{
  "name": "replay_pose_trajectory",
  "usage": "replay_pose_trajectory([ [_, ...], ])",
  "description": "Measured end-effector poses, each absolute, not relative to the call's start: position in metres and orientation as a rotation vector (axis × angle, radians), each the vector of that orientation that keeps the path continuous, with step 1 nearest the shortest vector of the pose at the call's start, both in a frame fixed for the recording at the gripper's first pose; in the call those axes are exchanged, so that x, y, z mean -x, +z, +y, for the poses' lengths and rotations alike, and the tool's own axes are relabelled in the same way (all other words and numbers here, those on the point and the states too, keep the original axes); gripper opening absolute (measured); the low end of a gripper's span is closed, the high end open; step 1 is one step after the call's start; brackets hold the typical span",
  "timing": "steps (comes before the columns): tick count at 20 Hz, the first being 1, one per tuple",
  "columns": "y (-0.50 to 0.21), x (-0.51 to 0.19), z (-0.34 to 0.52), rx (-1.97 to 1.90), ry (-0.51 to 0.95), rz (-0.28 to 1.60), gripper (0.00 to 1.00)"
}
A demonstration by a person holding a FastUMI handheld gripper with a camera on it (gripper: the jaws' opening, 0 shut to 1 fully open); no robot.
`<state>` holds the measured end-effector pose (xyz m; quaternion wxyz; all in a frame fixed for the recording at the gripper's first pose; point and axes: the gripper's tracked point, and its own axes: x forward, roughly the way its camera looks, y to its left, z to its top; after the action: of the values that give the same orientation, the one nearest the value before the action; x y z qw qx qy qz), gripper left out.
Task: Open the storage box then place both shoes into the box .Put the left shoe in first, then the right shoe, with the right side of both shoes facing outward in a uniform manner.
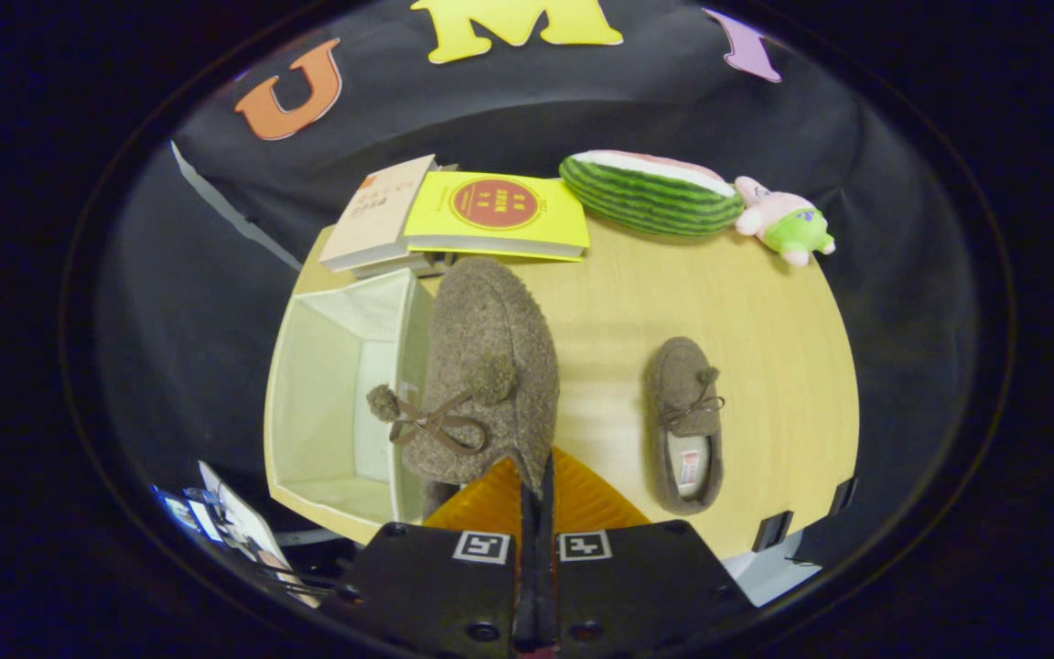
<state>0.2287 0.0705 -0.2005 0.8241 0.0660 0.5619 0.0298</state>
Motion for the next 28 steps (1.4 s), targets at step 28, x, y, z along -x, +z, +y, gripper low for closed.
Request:
replay_pose_trajectory([
  [28, -0.275, -0.255, 0.298, -0.337, 0.168, 1.175, 0.09],
])
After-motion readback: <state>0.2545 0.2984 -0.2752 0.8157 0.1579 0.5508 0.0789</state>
